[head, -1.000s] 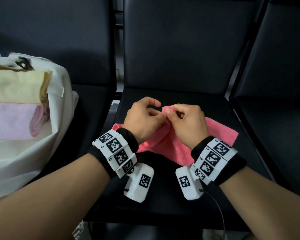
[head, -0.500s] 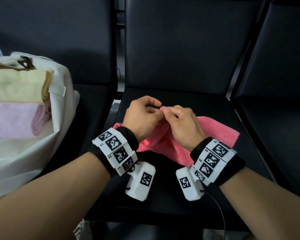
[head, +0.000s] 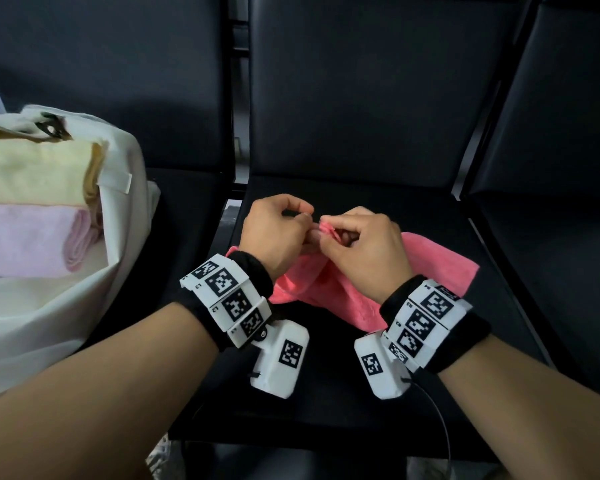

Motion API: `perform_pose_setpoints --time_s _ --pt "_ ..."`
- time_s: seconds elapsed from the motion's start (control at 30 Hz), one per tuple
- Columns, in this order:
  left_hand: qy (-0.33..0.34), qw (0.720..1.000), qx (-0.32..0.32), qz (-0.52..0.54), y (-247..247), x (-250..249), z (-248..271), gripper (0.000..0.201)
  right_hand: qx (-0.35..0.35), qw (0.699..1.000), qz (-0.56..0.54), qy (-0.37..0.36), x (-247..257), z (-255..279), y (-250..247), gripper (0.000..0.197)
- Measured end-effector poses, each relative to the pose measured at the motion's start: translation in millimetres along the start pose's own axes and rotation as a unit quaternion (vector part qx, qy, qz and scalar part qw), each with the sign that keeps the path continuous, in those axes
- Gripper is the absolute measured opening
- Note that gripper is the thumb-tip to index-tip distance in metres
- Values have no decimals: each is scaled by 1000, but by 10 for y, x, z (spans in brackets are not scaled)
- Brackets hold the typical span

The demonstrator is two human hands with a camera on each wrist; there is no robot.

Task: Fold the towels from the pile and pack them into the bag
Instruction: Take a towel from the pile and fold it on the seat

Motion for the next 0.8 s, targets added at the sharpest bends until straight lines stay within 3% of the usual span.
perform_pose_setpoints --time_s 0.17,0.27,0.37,0.53,0.6,0.73,0.8 --pt "15 999 46 -8 6 -7 6 19 -13 1000 18 0 -16 -15 -31 14" --pt "76 987 80 -117 -5 41 -44 22 -20 1000 -9 0 -5 -28 -36 10" --pt "89 965 125 -211 2 36 -17 8 -26 998 -54 -11 31 -36 -56 9" --pt "130 933 74 -327 -73 46 -110 21 -54 996 -70 -29 39 -49 -119 13" --pt "137 919 50 -367 -117 22 -122 18 -76 994 -73 -31 42 -64 -169 15" --pt "141 910 19 -388 -194 -3 -170 32 -101 990 -97 -25 69 -79 -254 12" --pt "123 912 -9 -391 -226 -33 -187 27 -111 988 -100 -22 69 -81 -269 9"
Point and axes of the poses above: each hand's wrist, its own z-axis away from the middle knuckle, its own y-axis out of the palm, x = y × z, the point moved 1 cm from there along -z, towards the middle knuckle, and after that the axes turned 5 degrees about y, right-handed, at the moved point
